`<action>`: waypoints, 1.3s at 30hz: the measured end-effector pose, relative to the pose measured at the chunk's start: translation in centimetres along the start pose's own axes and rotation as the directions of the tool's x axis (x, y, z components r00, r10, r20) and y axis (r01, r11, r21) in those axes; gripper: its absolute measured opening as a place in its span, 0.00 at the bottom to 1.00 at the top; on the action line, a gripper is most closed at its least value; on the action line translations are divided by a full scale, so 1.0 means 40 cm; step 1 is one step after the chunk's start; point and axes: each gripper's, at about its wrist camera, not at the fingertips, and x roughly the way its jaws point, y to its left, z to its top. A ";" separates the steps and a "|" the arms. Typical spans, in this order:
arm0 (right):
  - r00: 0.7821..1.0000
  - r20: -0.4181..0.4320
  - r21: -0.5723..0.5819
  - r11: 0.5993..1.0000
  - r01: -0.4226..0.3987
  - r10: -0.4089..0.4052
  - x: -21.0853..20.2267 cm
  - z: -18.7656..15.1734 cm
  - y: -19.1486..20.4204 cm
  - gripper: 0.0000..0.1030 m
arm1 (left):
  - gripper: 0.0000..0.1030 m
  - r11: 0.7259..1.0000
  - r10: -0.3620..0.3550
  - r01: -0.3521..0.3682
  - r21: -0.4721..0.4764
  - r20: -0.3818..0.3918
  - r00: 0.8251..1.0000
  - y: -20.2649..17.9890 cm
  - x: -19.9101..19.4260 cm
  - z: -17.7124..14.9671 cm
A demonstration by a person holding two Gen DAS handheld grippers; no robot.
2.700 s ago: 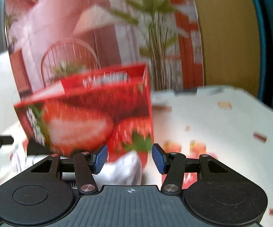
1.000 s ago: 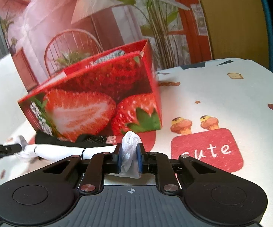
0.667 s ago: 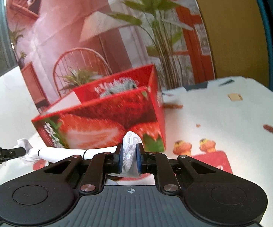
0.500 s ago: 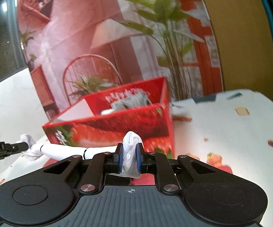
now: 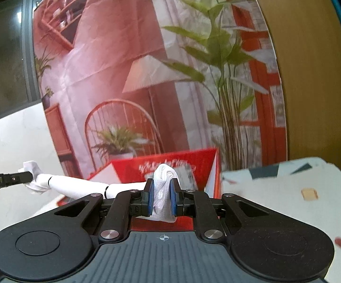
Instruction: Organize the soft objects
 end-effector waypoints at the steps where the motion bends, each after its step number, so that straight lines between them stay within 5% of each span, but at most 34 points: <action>1: 1.000 0.010 -0.006 1.000 0.008 -0.008 0.014 0.017 -0.001 0.12 | 0.13 1.000 0.002 -0.002 0.009 0.004 1.000 -0.003 0.011 0.006; 11: 0.995 -0.001 -0.112 0.989 0.099 -0.100 0.175 0.075 0.013 0.12 | 0.12 0.982 0.107 -0.085 0.168 -0.127 0.986 -0.052 0.200 0.005; 19: 0.980 -0.112 -0.118 0.982 0.149 -0.163 0.269 0.039 -0.020 0.12 | 0.12 0.984 0.075 -0.035 0.176 -0.223 0.972 -0.042 0.299 -0.023; 30: 0.973 -0.146 -0.109 0.981 0.163 -0.178 0.302 0.012 -0.057 0.13 | 0.15 0.984 0.056 -0.004 0.180 -0.283 0.957 -0.033 0.365 -0.024; 32: 0.973 -0.146 -0.118 0.980 0.162 -0.178 0.304 0.009 -0.058 0.13 | 0.21 0.981 0.045 0.014 0.195 -0.296 0.954 -0.034 0.371 -0.028; 34: 0.972 -0.147 -0.134 0.977 0.164 -0.183 0.307 0.006 -0.058 0.15 | 0.56 0.975 0.026 0.042 0.219 -0.301 0.953 -0.035 0.372 -0.026; 36: 0.971 -0.149 -0.147 0.975 0.164 -0.186 0.306 0.004 -0.056 0.21 | 0.75 0.975 0.015 0.045 0.217 -0.270 0.963 -0.033 0.359 -0.017; 39: 0.975 -0.148 -0.153 0.978 0.142 -0.165 0.299 0.004 -0.054 0.23 | 0.76 0.979 -0.005 0.054 0.198 -0.241 0.971 -0.030 0.341 0.003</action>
